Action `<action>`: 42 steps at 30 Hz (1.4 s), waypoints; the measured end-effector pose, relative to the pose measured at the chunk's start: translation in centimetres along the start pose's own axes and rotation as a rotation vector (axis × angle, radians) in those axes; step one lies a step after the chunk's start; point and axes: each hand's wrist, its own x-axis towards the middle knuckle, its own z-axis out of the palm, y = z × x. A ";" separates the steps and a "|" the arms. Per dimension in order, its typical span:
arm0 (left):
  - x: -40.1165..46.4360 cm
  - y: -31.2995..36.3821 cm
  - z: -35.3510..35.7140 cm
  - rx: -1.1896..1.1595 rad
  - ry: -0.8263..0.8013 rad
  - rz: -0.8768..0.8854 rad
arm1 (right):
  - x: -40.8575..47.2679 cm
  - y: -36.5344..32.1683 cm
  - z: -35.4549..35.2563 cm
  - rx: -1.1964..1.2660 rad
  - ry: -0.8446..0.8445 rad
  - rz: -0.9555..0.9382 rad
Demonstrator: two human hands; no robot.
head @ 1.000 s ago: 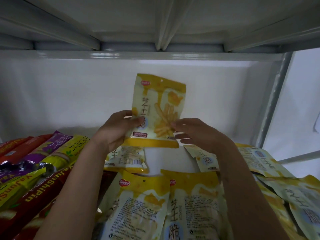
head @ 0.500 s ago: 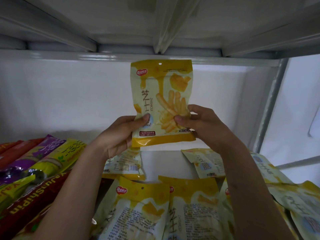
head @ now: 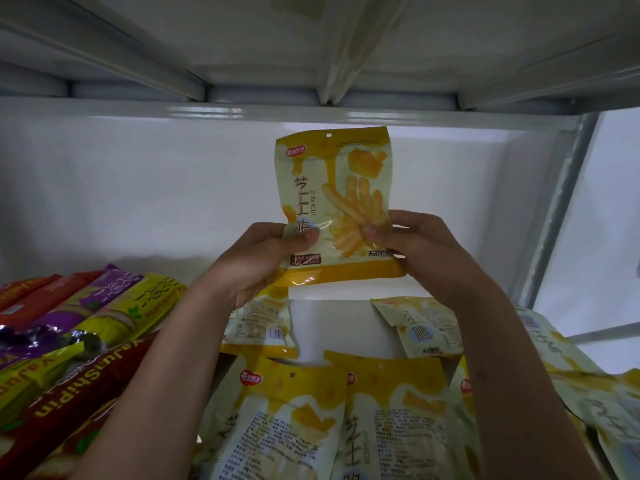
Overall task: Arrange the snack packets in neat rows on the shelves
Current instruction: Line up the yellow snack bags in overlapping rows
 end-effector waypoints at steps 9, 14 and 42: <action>-0.1 0.1 0.2 -0.115 -0.018 -0.028 | 0.6 0.7 0.0 -0.062 0.076 0.036; 0.1 0.4 -0.3 -0.126 -0.046 -0.058 | 0.4 0.3 0.5 0.030 0.044 0.036; -0.2 0.7 0.4 -0.113 0.007 0.011 | 0.3 0.0 1.6 0.064 -0.002 0.044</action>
